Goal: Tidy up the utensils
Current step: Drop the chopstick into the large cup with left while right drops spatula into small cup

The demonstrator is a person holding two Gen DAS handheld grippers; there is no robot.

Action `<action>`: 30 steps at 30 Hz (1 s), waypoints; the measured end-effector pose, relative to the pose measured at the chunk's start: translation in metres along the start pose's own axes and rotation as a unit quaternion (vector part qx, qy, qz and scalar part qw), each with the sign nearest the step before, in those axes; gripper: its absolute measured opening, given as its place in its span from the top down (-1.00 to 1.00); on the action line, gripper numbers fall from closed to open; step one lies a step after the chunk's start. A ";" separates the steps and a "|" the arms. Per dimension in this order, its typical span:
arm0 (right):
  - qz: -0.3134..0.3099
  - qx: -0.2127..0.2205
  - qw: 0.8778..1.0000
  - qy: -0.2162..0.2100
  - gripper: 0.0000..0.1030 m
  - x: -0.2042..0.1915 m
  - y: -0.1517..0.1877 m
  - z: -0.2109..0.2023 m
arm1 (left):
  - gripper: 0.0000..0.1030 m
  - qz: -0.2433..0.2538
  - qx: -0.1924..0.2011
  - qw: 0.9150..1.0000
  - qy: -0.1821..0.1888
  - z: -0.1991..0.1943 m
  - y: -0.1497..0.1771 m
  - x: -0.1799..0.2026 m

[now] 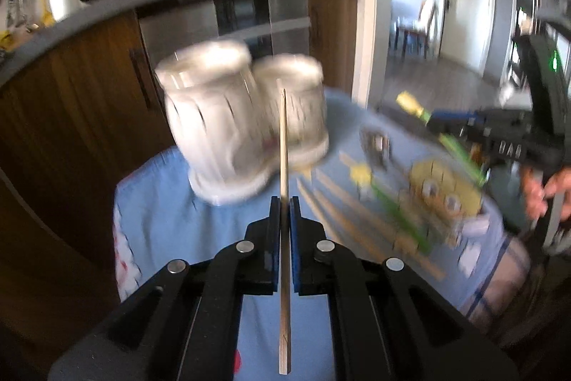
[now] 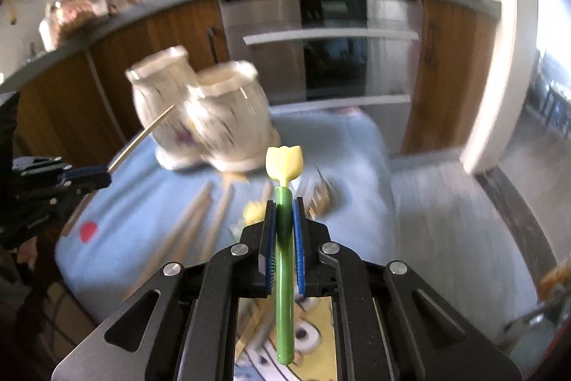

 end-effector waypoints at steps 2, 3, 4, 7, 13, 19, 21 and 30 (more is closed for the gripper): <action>-0.002 0.022 1.000 -0.009 0.80 -0.007 -0.018 0.000 | 0.91 -0.007 0.031 0.999 -0.013 -0.003 -0.021 -0.009; -0.002 0.033 0.999 -0.014 0.80 -0.011 -0.028 0.001 | 0.91 -0.011 0.042 0.999 -0.015 -0.001 -0.028 -0.013; 0.000 0.043 0.999 -0.022 0.80 -0.016 -0.039 0.002 | 0.91 -0.019 0.057 0.998 -0.015 -0.004 -0.041 -0.020; 0.008 0.079 0.996 -0.045 0.80 -0.028 -0.070 0.004 | 0.91 -0.036 0.094 0.995 -0.021 -0.005 -0.073 -0.037; 0.037 0.135 0.985 -0.103 0.80 -0.041 -0.125 0.033 | 0.91 -0.070 0.166 0.983 -0.018 0.003 -0.131 -0.070; 0.095 0.141 0.976 -0.133 0.80 -0.035 -0.144 0.083 | 0.91 -0.112 0.176 0.978 0.009 0.044 -0.150 -0.093; 0.104 0.139 0.977 -0.126 0.80 -0.032 -0.143 0.101 | 0.91 -0.118 0.172 0.978 0.014 0.058 -0.148 -0.097; 0.093 0.141 0.979 -0.115 0.80 -0.035 -0.123 0.127 | 0.91 -0.121 0.180 0.976 0.009 0.084 -0.127 -0.102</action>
Point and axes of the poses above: each gripper's, at about its wrist camera, not at the fingertips, and z roughly the way its jaws point, x to its right, y to its underside, the point moved 5 cm from there along z, roughly the way its jaws point, and after that the axes turned 4 degrees about z, right-handed, at the moved point
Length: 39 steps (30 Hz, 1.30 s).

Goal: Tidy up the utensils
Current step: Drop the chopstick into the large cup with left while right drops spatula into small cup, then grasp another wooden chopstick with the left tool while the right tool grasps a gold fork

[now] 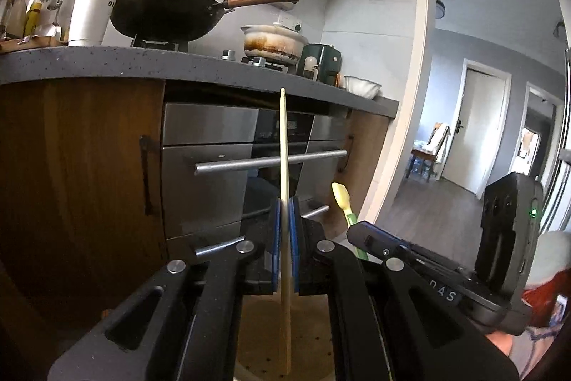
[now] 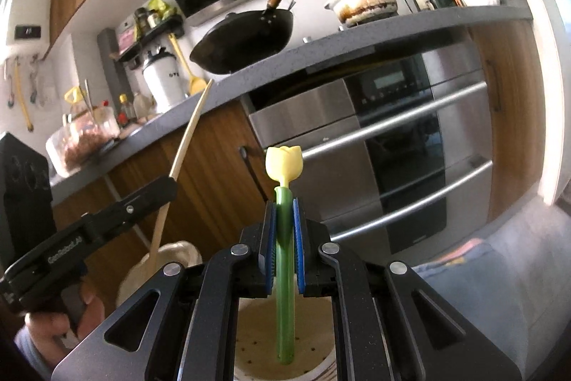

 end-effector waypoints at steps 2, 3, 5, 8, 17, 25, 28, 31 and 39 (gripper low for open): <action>-0.009 -0.004 1.000 0.002 0.80 -0.001 0.004 -0.001 | 0.91 0.003 -0.007 1.000 -0.001 -0.003 0.007 0.001; -0.014 -0.009 1.000 0.002 0.80 -0.001 0.007 -0.003 | 0.91 0.010 -0.009 1.000 -0.004 -0.005 0.010 0.002; -0.020 -0.017 1.000 0.004 0.80 -0.001 0.012 -0.007 | 0.91 0.025 -0.014 1.000 -0.011 -0.012 0.018 0.006; -0.027 -0.022 0.999 0.003 0.80 -0.002 0.016 -0.014 | 0.91 0.040 -0.022 0.999 -0.024 -0.021 0.026 0.012; -0.029 -0.046 0.998 0.023 0.70 -0.002 0.025 -0.020 | 0.88 0.057 -0.030 0.997 -0.045 -0.038 0.026 0.019; -0.022 -0.021 0.999 0.033 0.10 -0.001 0.010 -0.047 | 0.18 0.068 -0.026 0.995 -0.062 -0.060 0.023 0.023; -0.028 -0.010 0.998 0.049 -0.35 0.000 0.004 -0.063 | -0.11 0.068 -0.020 0.995 -0.068 -0.070 0.022 0.024; -0.026 0.008 0.998 0.061 -0.81 0.003 -0.004 -0.085 | -0.42 0.066 -0.015 0.995 -0.072 -0.080 0.021 0.026; -0.045 0.032 0.992 0.110 -0.90 0.011 -0.015 -0.128 | -0.89 0.066 0.004 0.994 -0.082 -0.106 0.015 0.032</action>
Point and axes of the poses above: each gripper's, at about its wrist camera, not at the fingertips, and z roughly the way its jaws point, x to its right, y to its underside, the point moved 5 cm from there along z, roughly the way its jaws point, and after that the axes turned 4 degrees about z, right-handed, at the moved point
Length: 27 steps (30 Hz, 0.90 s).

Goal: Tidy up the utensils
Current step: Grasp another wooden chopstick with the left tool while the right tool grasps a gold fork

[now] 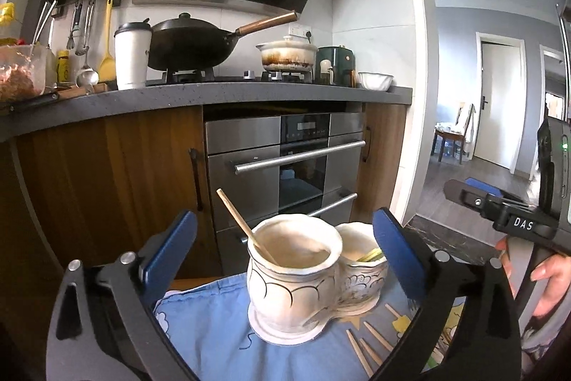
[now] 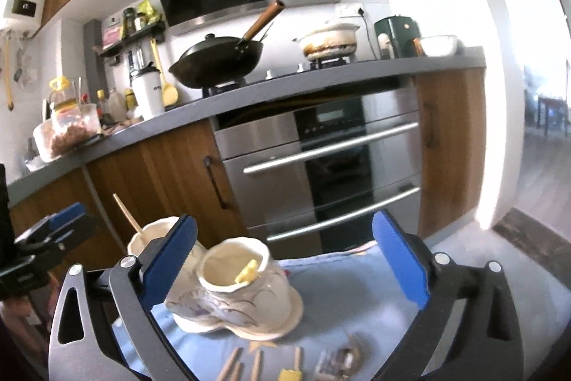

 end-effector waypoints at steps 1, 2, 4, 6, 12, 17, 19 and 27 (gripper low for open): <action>-0.005 -0.004 1.000 0.005 -0.90 0.001 0.000 -0.003 | -0.89 0.000 -0.003 1.000 0.000 -0.002 0.000 0.001; -0.011 -0.010 1.000 0.012 -0.90 0.004 0.002 -0.006 | -0.89 0.001 -0.006 1.000 0.002 -0.004 0.001 0.001; -0.012 -0.019 0.999 0.023 -0.90 0.011 0.004 -0.012 | -0.89 0.005 -0.011 1.000 0.007 -0.010 0.005 0.004; -0.007 -0.034 0.999 0.029 -0.90 0.019 0.011 -0.016 | -0.89 0.007 -0.017 1.000 0.011 -0.015 0.010 0.007; -0.006 -0.072 0.995 0.062 -0.90 0.042 0.037 -0.025 | -0.89 0.013 -0.053 0.998 0.021 -0.020 0.035 0.020; 0.005 -0.104 0.991 0.080 -0.90 0.062 0.064 -0.028 | -0.89 0.010 -0.087 0.996 0.029 -0.017 0.060 0.031; 0.009 -0.119 0.989 0.085 -0.90 0.067 0.075 -0.026 | -0.89 0.008 -0.105 0.994 0.029 -0.014 0.073 0.035; 0.002 -0.153 0.983 0.098 -0.90 0.075 0.104 -0.019 | -0.89 0.001 -0.177 0.984 0.038 0.001 0.120 0.050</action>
Point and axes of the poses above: each gripper's, at about its wrist camera, not at the fingertips, and z roughly the way its jaws point, x to its right, y to its underside, the point moved 5 cm from there along z, roughly the way its jaws point, and after that the axes turned 4 degrees about z, right-handed, at the moved point
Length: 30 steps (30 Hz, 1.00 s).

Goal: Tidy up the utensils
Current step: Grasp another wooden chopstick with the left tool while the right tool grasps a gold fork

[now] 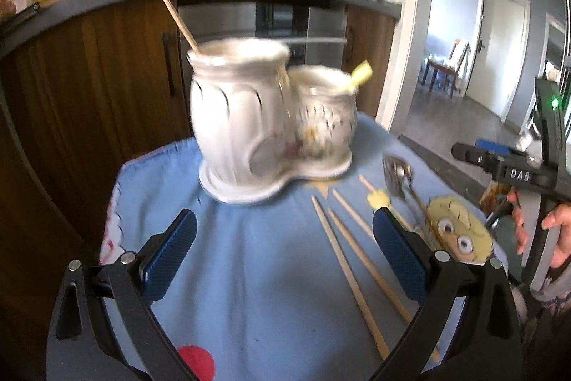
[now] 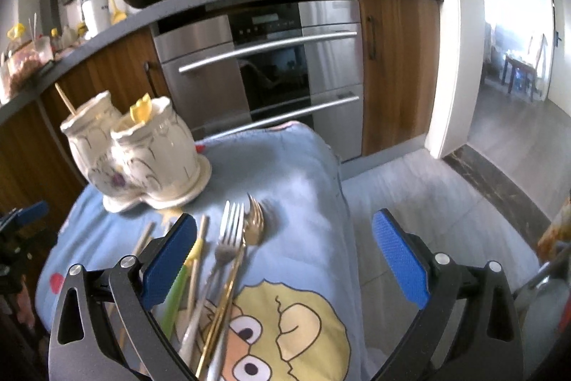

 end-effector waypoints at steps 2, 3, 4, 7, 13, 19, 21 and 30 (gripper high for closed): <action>-0.002 -0.008 1.000 0.005 -0.90 0.000 0.003 0.005 | -0.89 0.003 -0.014 1.000 0.001 0.007 0.006 0.004; -0.002 -0.011 1.000 0.006 -0.90 -0.001 0.003 0.006 | -0.89 0.004 -0.019 1.000 0.003 0.009 0.008 0.006; -0.002 -0.014 1.000 0.006 -0.90 -0.001 0.004 0.008 | -0.89 0.006 -0.024 1.000 0.005 0.012 0.011 0.009; -0.005 -0.021 1.000 0.007 -0.90 -0.001 0.007 0.012 | -0.89 0.013 -0.038 0.999 0.008 0.018 0.016 0.015; -0.006 -0.039 0.999 0.010 -0.90 -0.004 0.010 0.025 | -0.72 0.025 -0.067 0.997 0.019 0.030 0.029 0.027; -0.023 -0.064 0.998 0.004 -0.66 -0.016 0.007 0.045 | -0.35 0.029 -0.088 0.995 0.032 0.038 0.036 0.035; -0.024 -0.076 0.997 0.005 -0.33 -0.020 0.006 0.053 | -0.15 0.031 -0.094 0.994 0.039 0.039 0.037 0.039; -0.006 -0.115 0.993 -0.022 0.51 -0.029 0.006 0.075 | 0.48 0.051 -0.123 0.989 0.068 0.048 0.046 0.056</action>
Point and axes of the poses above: each gripper's, at about its wrist camera, not at the fingertips, and z roughly the way its jaws point, x to its right, y to its underside, the point moved 5 cm from there along z, roughly the way its jaws point, and after that the axes turned 4 degrees about z, right-handed, at the moved point
